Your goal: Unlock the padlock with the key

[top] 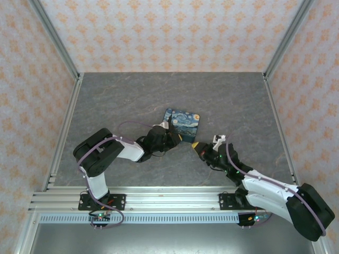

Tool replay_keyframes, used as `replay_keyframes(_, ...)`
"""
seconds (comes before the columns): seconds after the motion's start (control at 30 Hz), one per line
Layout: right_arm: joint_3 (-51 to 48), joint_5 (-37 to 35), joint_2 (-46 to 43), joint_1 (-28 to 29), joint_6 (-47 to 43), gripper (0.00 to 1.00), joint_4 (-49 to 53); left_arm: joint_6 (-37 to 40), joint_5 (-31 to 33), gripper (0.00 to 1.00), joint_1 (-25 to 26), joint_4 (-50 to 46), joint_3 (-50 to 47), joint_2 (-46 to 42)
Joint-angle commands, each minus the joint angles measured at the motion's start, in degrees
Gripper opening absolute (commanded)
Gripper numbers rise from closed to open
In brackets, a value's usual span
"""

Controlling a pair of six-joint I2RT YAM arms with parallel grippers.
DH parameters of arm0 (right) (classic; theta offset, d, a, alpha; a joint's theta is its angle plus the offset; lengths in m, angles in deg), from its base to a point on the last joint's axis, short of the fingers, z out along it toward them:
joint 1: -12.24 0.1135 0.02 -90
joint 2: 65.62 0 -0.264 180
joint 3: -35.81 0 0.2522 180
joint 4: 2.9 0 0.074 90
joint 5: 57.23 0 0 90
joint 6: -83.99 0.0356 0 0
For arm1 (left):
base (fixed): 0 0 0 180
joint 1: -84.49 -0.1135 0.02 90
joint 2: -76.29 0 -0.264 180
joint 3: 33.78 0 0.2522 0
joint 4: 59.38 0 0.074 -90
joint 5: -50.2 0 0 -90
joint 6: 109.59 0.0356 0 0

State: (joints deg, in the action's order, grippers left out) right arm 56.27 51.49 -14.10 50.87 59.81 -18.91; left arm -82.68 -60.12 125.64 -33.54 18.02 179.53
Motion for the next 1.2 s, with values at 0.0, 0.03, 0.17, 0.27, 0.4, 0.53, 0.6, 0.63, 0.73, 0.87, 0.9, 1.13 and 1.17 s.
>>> replay_keyframes(0.0, -1.88, -5.69, 0.60, 1.97, 1.70, 0.00, -2.92, -1.51, -3.54, 0.00, -0.76, 1.67, -0.33, -1.64)
replay_keyframes(0.03, -2.07, -6.40, 1.21, 2.46, 1.85, 0.00, -3.22, -2.33, -4.07, 0.00, -0.88, 2.68, -0.53, -1.42)
replay_keyframes(0.17, -1.95, -7.96, 3.77, 3.27, 1.76, 0.00, -4.40, -4.29, -6.62, 0.00, -1.16, 6.11, -0.69, -0.67)
replay_keyframes(0.27, -1.93, -9.30, 4.94, 3.20, 1.98, 0.00, -4.76, -4.50, -8.12, 0.00, -1.30, 7.61, -0.85, -0.73)
replay_keyframes(0.4, -1.21, -10.45, 6.40, 3.22, 2.01, 0.00, -5.09, -4.32, -9.69, 0.00, -1.33, 8.26, -0.86, -1.29)
replay_keyframes(0.53, 0.13, -10.14, 9.45, 3.20, 1.96, 0.00, -7.10, -5.41, -10.00, 0.00, -1.34, 8.66, -0.96, -1.46)
replay_keyframes(0.6, 0.83, -9.99, 11.21, 3.21, 2.11, 0.00, -8.28, -6.10, -9.93, 0.00, -1.33, 9.23, -1.06, -1.35)
replay_keyframes(0.63, 1.24, -9.86, 12.16, 3.20, 2.11, 0.00, -8.93, -6.38, -9.84, 0.00, -1.33, 9.50, -1.17, -1.37)
replay_keyframes(0.73, 2.40, -9.62, 14.53, 3.20, 2.20, 0.00, -10.38, -6.87, -9.63, 0.00, -1.33, 9.86, -1.19, -1.44)
replay_keyframes(0.87, 3.67, -9.25, 17.24, 3.25, 2.04, 0.00, -11.33, -7.13, -9.40, 0.00, -1.33, 9.96, -1.48, -1.71)
replay_keyframes(0.9, 3.91, -9.31, 17.99, 3.20, 2.11, 0.00, -11.70, -7.18, -9.31, 0.00, -1.34, 10.02, -1.48, -1.68)
replay_keyframes(1.13, 4.95, -9.49, 20.92, 3.20, 2.36, 0.00, -12.95, -7.57, -9.22, 0.00, -1.33, 10.67, -1.74, -1.72)
replay_keyframes(1.17, 5.10, -9.53, 21.06, 3.20, 2.38, 0.00, -12.93, -7.57, -9.28, 0.00, -1.33, 10.66, -1.77, -1.66)
